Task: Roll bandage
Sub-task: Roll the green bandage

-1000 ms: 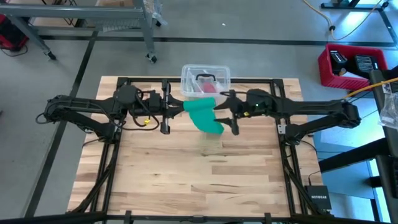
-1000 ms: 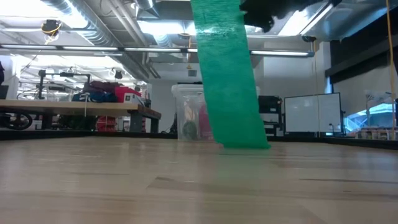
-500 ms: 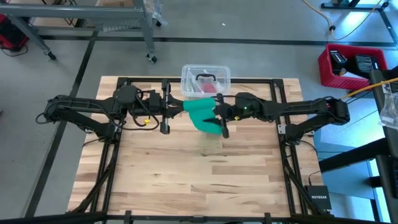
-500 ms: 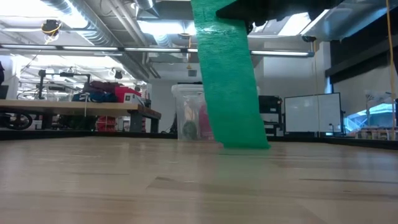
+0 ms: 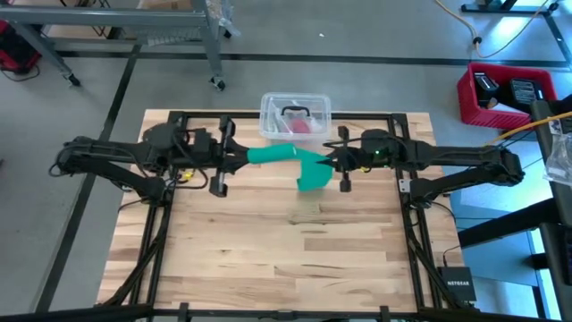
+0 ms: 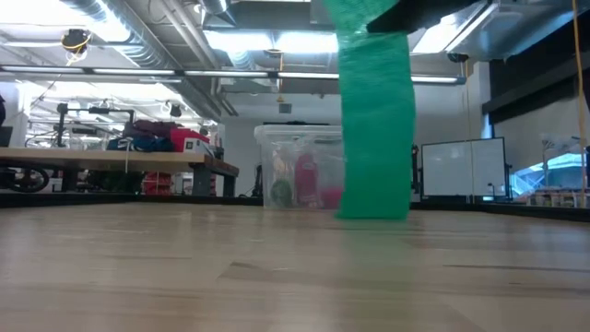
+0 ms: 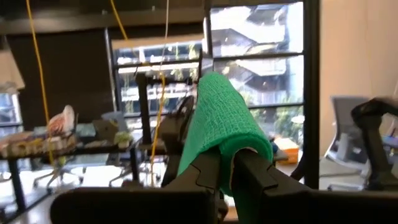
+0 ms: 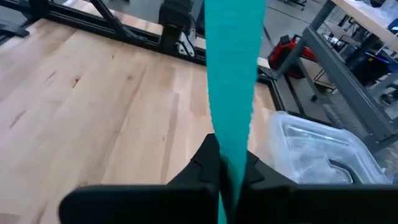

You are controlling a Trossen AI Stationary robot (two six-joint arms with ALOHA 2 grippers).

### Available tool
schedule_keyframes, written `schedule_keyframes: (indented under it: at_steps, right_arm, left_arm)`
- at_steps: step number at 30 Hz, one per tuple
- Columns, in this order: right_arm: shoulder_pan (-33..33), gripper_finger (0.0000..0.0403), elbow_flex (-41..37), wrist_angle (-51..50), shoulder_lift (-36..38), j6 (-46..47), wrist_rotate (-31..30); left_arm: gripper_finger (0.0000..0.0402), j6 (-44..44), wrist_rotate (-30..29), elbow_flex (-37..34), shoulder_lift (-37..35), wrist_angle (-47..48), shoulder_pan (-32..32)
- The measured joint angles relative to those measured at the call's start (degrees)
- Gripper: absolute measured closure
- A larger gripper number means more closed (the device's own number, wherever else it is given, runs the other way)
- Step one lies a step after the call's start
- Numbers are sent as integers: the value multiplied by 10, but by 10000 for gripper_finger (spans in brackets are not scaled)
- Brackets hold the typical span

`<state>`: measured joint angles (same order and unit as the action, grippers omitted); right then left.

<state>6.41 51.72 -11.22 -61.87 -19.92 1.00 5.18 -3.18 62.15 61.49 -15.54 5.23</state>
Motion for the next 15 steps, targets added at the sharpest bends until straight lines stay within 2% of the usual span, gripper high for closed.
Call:
schedule_keyframes:
  at_steps: [2, 9, 15]
  right_arm:
    - [0, 400, 0, -1, 0, 0, 9]
    - [-11, 400, 0, 49, -38, 36, 120]
    - [-64, 401, 0, 52, -42, 47, 111]
  left_arm:
    - [384, 13, 0, 0, -4, -7, 4]
    - [384, 60, -6, 0, 3, -33, -9]
    - [384, 121, -67, 0, 4, 0, -29]
